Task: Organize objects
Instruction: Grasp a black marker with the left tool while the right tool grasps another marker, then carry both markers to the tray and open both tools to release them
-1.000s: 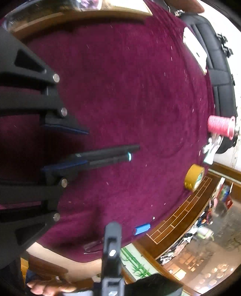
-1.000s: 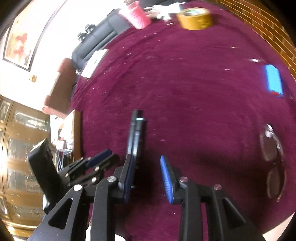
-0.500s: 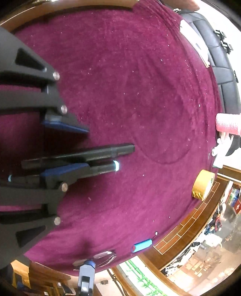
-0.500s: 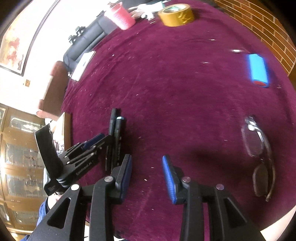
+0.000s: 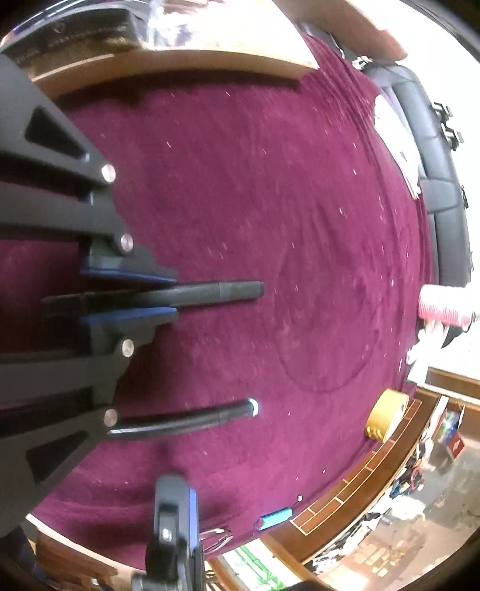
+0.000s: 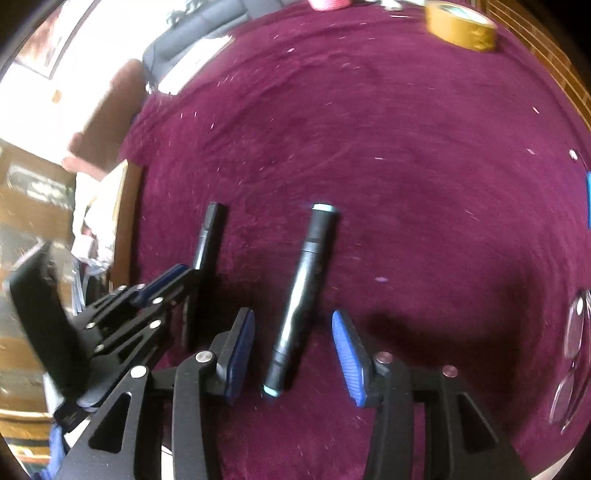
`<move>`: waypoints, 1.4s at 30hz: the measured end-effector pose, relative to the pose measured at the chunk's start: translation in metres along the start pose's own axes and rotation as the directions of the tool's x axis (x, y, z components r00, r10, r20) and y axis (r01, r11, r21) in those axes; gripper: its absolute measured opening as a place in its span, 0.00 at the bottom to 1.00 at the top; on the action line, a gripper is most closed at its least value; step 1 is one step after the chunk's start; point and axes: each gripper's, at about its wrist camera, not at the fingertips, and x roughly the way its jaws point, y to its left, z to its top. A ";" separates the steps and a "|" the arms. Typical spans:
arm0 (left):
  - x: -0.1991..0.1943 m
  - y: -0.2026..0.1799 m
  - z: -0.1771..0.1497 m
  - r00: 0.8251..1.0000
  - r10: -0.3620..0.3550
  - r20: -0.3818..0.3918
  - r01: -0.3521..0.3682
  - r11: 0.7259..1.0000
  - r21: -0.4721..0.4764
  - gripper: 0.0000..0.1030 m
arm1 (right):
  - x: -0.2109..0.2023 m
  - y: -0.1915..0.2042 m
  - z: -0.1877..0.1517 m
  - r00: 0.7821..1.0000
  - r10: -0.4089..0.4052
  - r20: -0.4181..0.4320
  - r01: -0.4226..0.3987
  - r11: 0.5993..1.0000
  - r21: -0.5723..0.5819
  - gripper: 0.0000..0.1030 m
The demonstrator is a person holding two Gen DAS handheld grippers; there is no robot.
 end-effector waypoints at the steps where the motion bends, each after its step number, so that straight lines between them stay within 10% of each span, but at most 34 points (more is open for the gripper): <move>1: -0.001 0.004 -0.002 1.000 0.003 -0.001 -0.003 1.000 -0.009 0.13 | 0.004 0.006 0.001 1.000 -0.025 -0.004 0.025 0.999 -0.022 0.47; 10: 0.004 0.027 -0.003 1.000 -0.024 -0.019 0.022 0.997 -0.079 0.37 | 0.030 0.017 -0.003 0.966 -0.256 0.021 0.256 0.950 -0.181 0.16; 13: 0.008 0.024 -0.004 1.000 -0.009 -0.017 0.008 0.998 -0.056 0.36 | 0.023 0.002 -0.006 0.972 -0.233 0.035 0.236 0.961 -0.147 0.16; 16: 0.009 0.018 -0.005 0.999 0.036 0.000 -0.036 0.999 -0.023 0.14 | 0.010 -0.013 -0.011 0.983 -0.178 0.039 0.181 0.978 -0.099 0.16; 42: -0.066 0.024 -0.039 0.994 0.040 0.103 -0.020 0.982 -0.187 0.14 | -0.014 0.029 -0.021 0.997 0.067 0.043 -0.061 0.988 -0.141 0.16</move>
